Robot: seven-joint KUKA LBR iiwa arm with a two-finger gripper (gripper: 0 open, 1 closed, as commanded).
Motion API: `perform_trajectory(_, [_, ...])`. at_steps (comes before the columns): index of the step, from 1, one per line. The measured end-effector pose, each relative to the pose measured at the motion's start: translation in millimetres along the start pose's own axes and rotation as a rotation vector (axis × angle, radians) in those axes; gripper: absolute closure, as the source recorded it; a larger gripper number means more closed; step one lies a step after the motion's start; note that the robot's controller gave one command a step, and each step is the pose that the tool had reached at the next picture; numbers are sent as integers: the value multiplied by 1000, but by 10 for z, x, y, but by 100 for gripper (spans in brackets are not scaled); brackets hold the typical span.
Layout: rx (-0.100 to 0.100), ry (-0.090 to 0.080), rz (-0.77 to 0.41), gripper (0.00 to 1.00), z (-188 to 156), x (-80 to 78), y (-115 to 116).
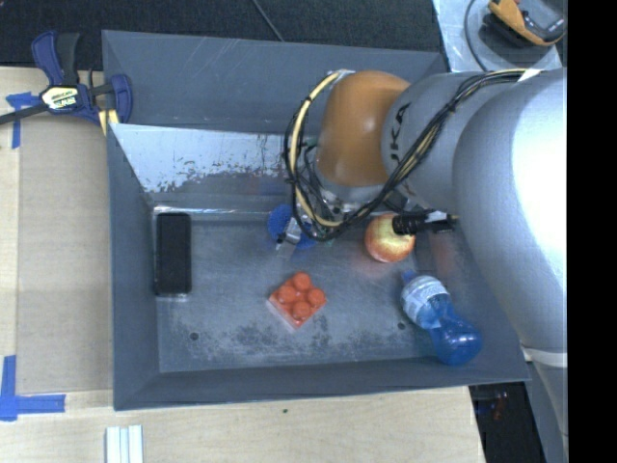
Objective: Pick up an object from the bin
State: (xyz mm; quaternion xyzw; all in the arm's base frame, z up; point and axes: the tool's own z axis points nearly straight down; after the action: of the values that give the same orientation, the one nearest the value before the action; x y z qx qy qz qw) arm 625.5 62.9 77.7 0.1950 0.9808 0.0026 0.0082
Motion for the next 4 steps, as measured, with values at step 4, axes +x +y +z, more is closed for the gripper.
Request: perform_trajectory(4, [-1,-2,-2,100,-1338,-35,-6])
